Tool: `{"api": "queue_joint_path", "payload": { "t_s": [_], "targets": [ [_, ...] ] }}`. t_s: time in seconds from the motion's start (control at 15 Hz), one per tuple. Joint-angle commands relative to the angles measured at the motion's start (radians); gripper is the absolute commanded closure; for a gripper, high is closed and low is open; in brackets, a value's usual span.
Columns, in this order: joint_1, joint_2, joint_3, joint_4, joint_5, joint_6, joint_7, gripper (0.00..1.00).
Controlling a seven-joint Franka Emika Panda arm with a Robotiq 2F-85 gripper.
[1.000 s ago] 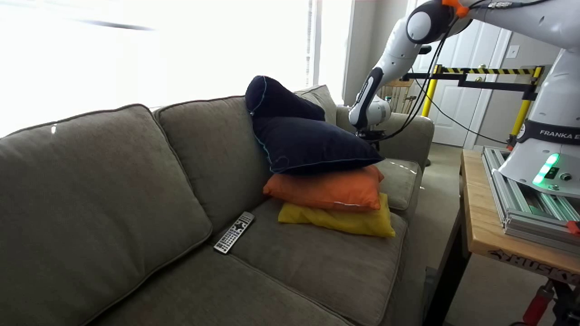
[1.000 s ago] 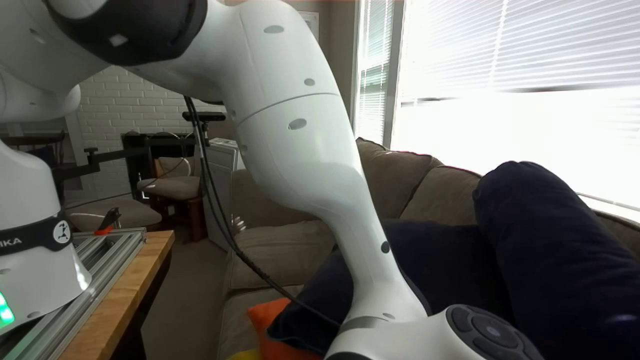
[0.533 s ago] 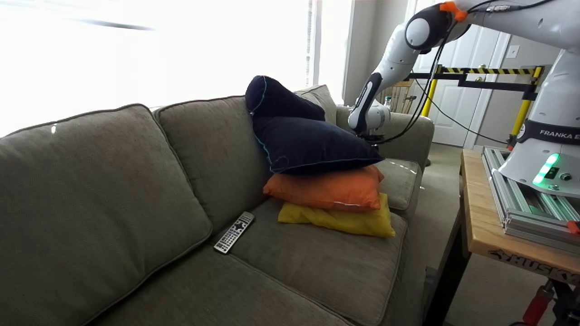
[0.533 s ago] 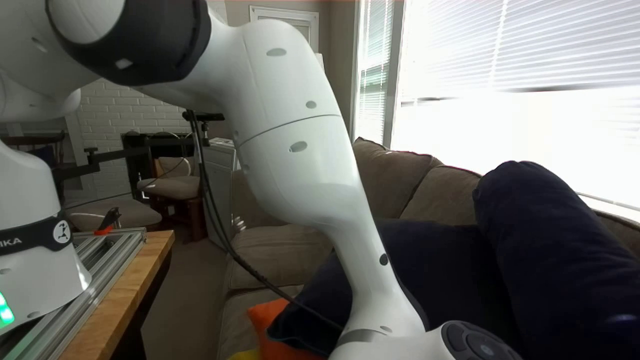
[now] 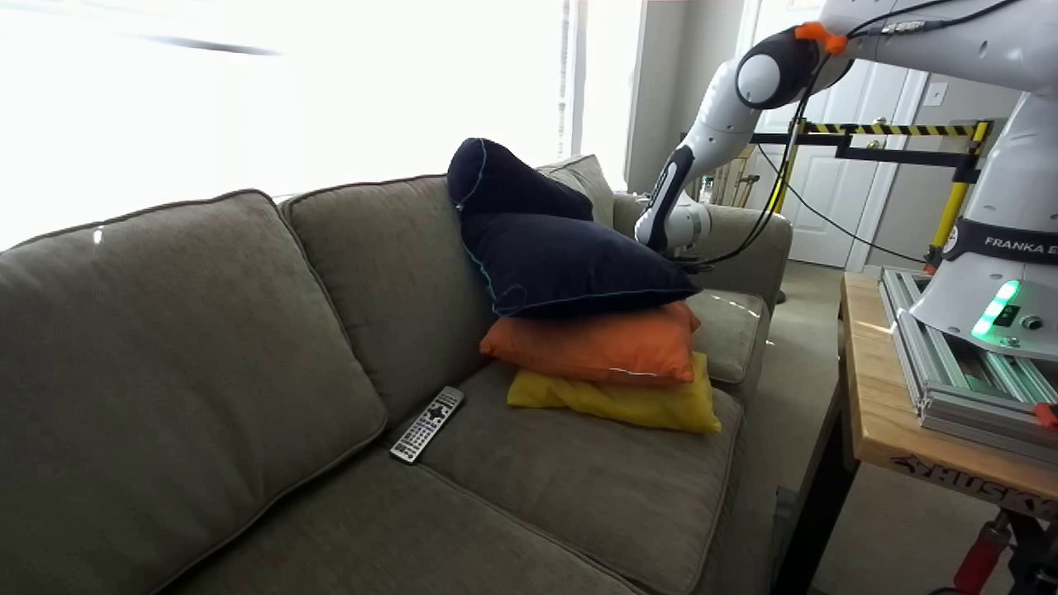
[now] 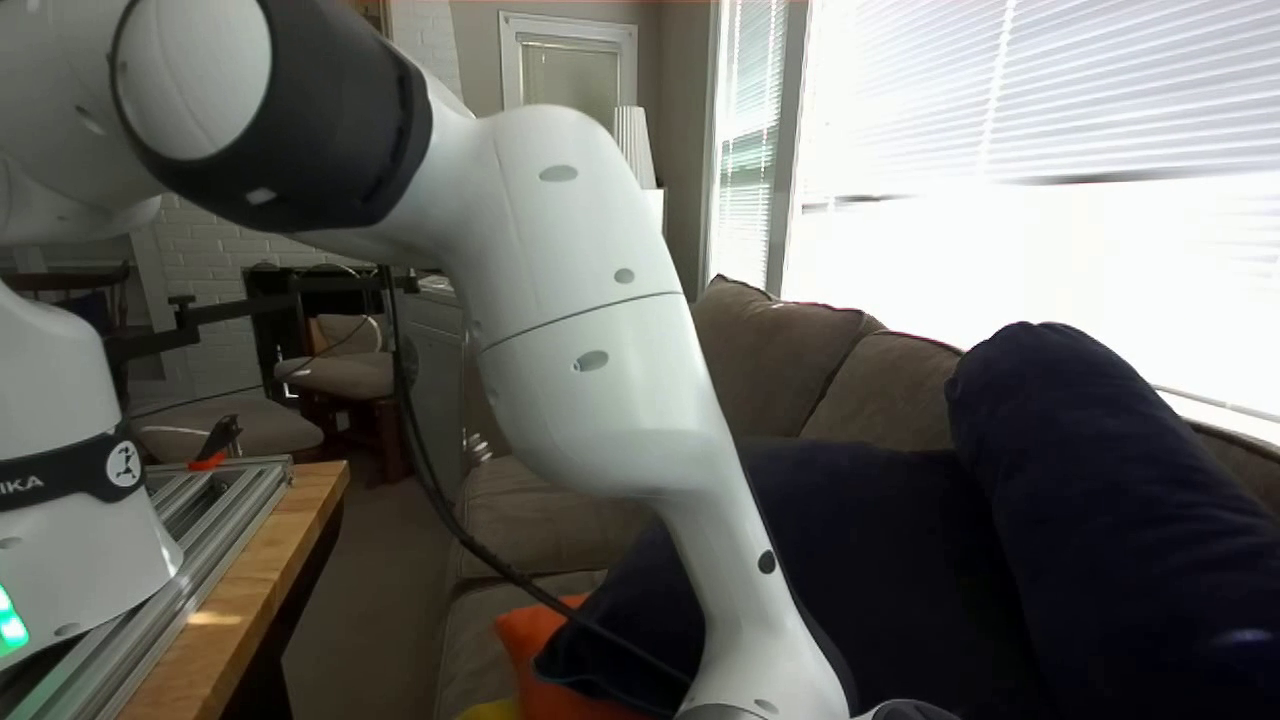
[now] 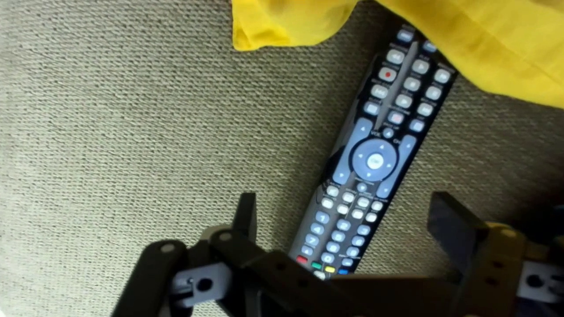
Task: Put the black remote control on the dark blue pillow.
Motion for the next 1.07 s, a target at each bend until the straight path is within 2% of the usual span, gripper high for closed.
{"api": "queue_joint_path", "payload": {
  "t_s": [0.0,0.47,1.0],
  "targets": [
    [-0.015,0.062,0.011,0.086,0.042,-0.004,0.012,0.0],
    [-0.023,0.134,0.008,0.198,0.04,-0.021,0.014,0.0],
    [-0.024,0.178,0.0,0.255,0.028,-0.037,0.006,0.0]
  ]
}}
